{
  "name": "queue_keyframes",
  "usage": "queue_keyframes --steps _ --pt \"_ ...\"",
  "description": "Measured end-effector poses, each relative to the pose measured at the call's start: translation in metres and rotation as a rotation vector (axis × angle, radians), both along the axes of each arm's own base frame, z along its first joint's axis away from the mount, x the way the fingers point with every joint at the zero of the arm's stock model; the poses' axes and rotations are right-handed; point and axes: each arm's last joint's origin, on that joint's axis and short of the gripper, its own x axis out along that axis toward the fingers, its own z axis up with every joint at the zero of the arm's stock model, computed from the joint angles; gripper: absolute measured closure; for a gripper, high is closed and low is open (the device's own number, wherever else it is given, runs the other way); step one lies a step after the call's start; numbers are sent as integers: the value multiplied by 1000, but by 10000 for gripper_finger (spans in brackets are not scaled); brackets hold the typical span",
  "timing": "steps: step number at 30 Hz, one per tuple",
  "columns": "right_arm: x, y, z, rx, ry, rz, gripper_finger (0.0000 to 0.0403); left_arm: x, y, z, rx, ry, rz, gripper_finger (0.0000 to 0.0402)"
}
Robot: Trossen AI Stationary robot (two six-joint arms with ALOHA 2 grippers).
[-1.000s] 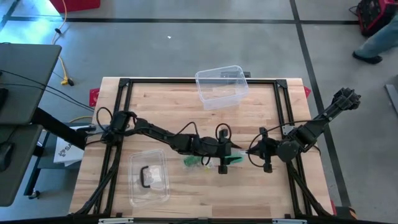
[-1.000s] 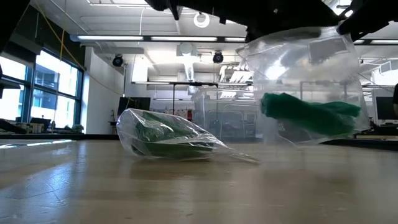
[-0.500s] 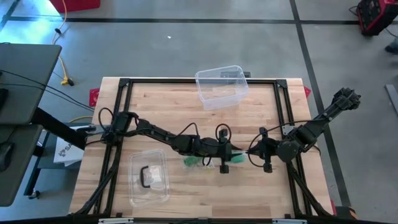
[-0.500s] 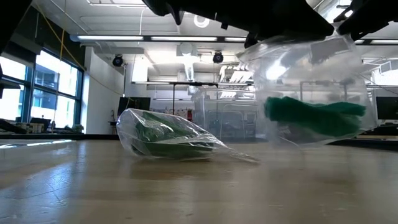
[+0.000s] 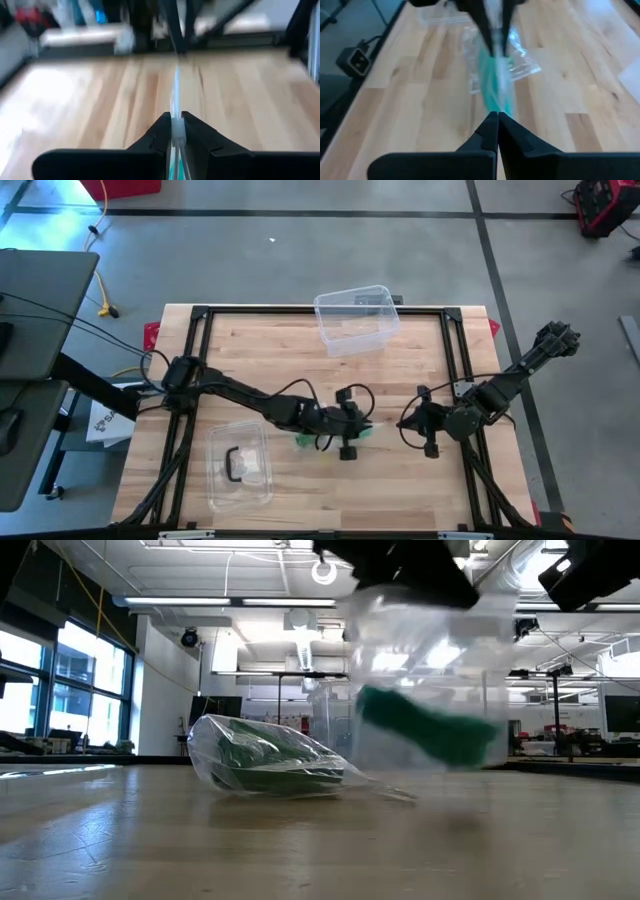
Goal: Roll bandage
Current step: Close the transparent zip bag
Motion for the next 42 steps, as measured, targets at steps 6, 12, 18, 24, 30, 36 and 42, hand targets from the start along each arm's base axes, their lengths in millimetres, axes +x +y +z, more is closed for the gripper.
queue_keyframes --steps 6,12,18,24,30,36,42 --pt "-2 -2 -2 -2 25 -22 402 -13 -4 -9 -41 155 32 367" --pt "7 6 -6 -46 -54 84 393 -14 -9 -7 -39 140 24 371" --pt "27 13 -27 -172 -127 105 300 -13 -9 -5 -44 120 38 371" --pt "49 21 -41 -191 -171 54 224 -12 -9 -5 -46 113 39 371" --pt "60 26 -50 -252 -207 26 280 -13 -11 -5 -53 111 38 371" --pt "56 31 -48 -241 -217 52 392 -14 -14 -5 -54 112 29 371" --pt "51 27 -41 -218 -142 -6 401 -17 -16 -4 -53 132 31 371"
